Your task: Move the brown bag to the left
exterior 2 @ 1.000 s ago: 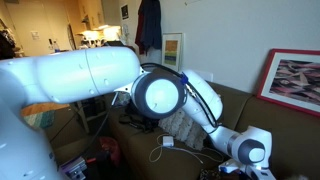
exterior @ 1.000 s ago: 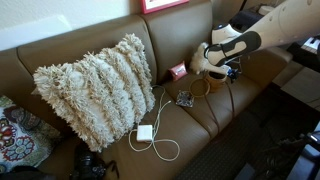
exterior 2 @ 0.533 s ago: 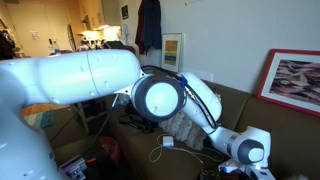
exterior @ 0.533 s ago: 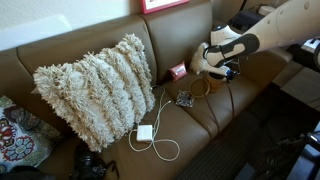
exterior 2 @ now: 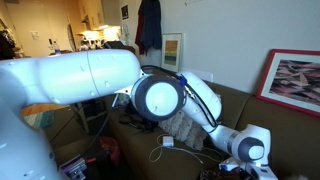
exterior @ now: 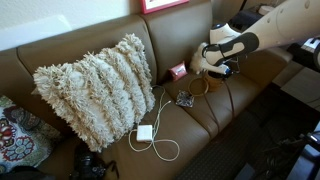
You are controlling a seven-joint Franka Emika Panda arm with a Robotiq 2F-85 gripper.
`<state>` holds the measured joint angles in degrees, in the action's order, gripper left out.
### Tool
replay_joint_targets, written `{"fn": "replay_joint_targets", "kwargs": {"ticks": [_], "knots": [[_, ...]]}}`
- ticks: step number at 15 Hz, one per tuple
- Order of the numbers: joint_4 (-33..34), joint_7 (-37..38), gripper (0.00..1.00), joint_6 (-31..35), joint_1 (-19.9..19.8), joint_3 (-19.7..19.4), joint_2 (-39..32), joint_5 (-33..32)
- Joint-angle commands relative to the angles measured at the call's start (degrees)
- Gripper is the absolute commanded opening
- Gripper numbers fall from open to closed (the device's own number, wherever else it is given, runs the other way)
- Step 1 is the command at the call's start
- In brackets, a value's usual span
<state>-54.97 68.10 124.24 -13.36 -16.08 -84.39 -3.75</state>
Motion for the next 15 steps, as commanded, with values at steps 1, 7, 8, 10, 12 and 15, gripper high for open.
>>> {"fn": "replay_joint_targets", "kwargs": {"ticks": [1,7,8,10,12,15], "knots": [[0.99,-0.59,0.04,0.92,-0.17,0.03,0.0,-0.06],[-7.24,-1.16,0.04,11.21,1.67,-0.01,5.53,-0.79],[-8.83,-1.16,0.04,13.09,2.03,-0.02,6.65,-0.87],[-12.5,-1.13,0.04,16.13,2.9,-0.07,9.15,-0.98],[-18.01,-2.12,0.04,18.39,4.47,-0.11,12.35,-1.75],[-24.98,-6.27,0.04,19.2,7.34,0.03,15.69,-5.51]]}}
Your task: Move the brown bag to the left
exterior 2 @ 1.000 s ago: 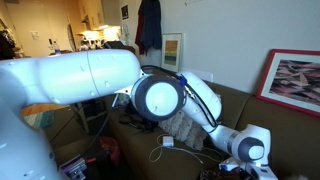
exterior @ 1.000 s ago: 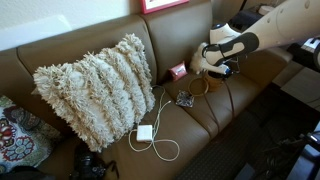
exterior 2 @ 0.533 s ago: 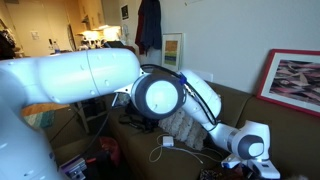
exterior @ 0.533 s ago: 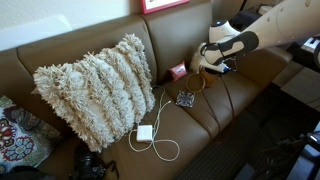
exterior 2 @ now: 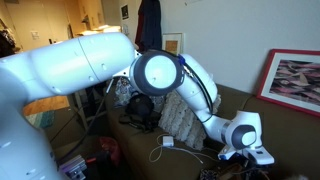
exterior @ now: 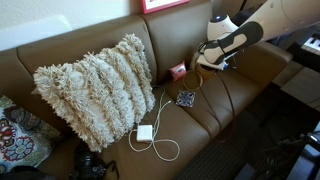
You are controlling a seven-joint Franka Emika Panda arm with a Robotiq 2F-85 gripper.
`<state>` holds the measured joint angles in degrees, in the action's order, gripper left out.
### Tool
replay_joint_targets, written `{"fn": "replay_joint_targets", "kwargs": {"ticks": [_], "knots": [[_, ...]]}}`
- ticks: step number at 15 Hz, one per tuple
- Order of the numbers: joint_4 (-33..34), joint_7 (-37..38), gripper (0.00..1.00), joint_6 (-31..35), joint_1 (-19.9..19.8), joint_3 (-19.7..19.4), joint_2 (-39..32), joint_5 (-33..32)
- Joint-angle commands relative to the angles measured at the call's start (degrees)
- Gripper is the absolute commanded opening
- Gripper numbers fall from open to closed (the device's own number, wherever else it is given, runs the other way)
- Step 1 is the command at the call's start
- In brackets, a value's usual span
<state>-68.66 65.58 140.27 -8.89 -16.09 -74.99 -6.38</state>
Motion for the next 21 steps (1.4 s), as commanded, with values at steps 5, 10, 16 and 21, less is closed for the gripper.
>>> {"fn": "replay_joint_targets", "kwargs": {"ticks": [5,10,16,21], "knots": [[-24.28,-4.02,0.04,9.06,9.36,-1.33,11.79,-11.46],[-37.72,-5.2,0.04,19.69,21.27,-8.22,15.77,-11.89],[-53.18,-5.87,0.04,30.61,37.28,-15.94,19.13,-10.91],[-56.2,-6.95,0.04,34.3,45.25,-18.85,17.47,-6.62]]}}
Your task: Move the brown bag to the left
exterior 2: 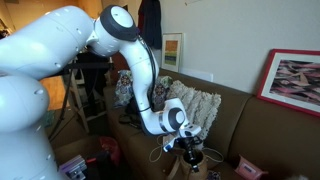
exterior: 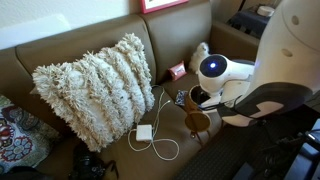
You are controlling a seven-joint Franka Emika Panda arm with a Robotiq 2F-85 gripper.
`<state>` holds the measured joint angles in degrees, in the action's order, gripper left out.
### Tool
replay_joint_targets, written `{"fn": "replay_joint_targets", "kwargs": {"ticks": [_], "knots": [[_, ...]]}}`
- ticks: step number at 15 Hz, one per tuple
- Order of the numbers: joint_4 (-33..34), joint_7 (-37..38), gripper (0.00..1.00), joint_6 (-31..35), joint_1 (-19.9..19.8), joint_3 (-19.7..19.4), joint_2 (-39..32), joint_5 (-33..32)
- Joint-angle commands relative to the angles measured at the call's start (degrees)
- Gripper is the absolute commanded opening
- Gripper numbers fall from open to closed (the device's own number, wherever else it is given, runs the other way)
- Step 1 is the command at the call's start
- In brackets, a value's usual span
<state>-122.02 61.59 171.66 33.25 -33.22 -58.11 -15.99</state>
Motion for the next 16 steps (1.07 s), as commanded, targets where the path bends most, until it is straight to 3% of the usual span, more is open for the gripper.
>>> {"fn": "replay_joint_targets", "kwargs": {"ticks": [1,9,10,11,12,16], "knots": [[-2.74,-3.54,0.04,2.64,3.08,-1.21,0.65,4.23],[-2.36,-7.75,0.04,2.33,2.49,0.2,0.52,12.5],[-2.98,-7.5,0.39,2.62,2.94,0.13,0.58,13.47],[-3.11,-7.62,0.4,2.85,2.99,0.13,0.49,14.11],[-1.67,-9.95,0.46,3.0,-0.44,-0.01,0.59,13.8],[-1.6,-12.57,0.74,5.05,-2.9,-0.07,0.79,16.0]]}}
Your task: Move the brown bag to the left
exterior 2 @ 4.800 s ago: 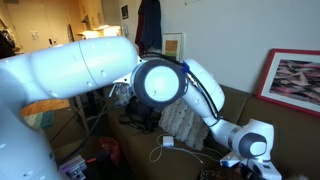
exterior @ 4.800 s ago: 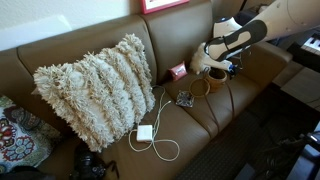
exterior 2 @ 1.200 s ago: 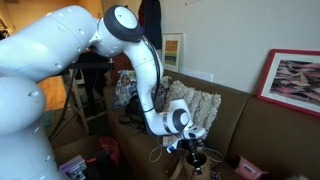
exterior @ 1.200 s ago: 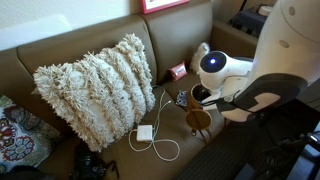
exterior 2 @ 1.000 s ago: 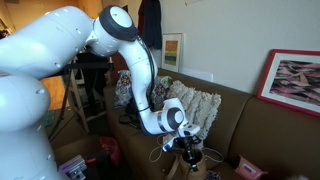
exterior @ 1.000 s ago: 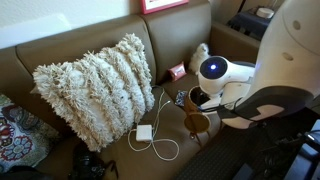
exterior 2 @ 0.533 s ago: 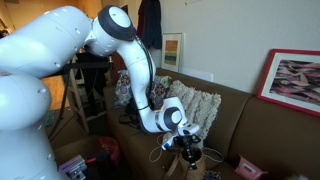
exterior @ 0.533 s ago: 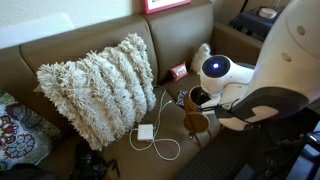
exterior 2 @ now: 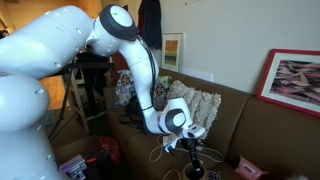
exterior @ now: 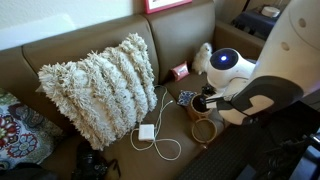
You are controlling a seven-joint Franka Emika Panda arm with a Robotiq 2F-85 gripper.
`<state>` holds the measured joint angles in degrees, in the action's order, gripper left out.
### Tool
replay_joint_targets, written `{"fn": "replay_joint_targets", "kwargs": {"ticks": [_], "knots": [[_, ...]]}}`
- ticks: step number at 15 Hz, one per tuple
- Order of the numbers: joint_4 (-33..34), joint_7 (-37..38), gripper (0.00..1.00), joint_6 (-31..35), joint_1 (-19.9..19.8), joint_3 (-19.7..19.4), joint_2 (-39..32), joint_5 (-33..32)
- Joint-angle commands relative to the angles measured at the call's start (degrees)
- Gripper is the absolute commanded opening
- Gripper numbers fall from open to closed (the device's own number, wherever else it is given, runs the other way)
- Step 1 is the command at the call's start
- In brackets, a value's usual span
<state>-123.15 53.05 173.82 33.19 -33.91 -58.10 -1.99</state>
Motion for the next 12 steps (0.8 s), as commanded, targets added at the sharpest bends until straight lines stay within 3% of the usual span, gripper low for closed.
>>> {"fn": "replay_joint_targets", "kwargs": {"ticks": [1,3,4,7,12], "knots": [[-1.26,-5.62,0.82,4.29,-3.95,0.56,1.56,2.27],[-1.45,-7.9,0.95,5.9,-5.57,0.78,1.98,3.72],[0.23,-6.76,0.77,3.7,-2.95,-0.03,-0.41,5.58],[0.1,-8.34,0.96,4.63,-4.3,-0.03,-0.16,6.24],[0.1,-8.35,0.96,4.65,-4.3,0.08,0.13,6.24]]}}
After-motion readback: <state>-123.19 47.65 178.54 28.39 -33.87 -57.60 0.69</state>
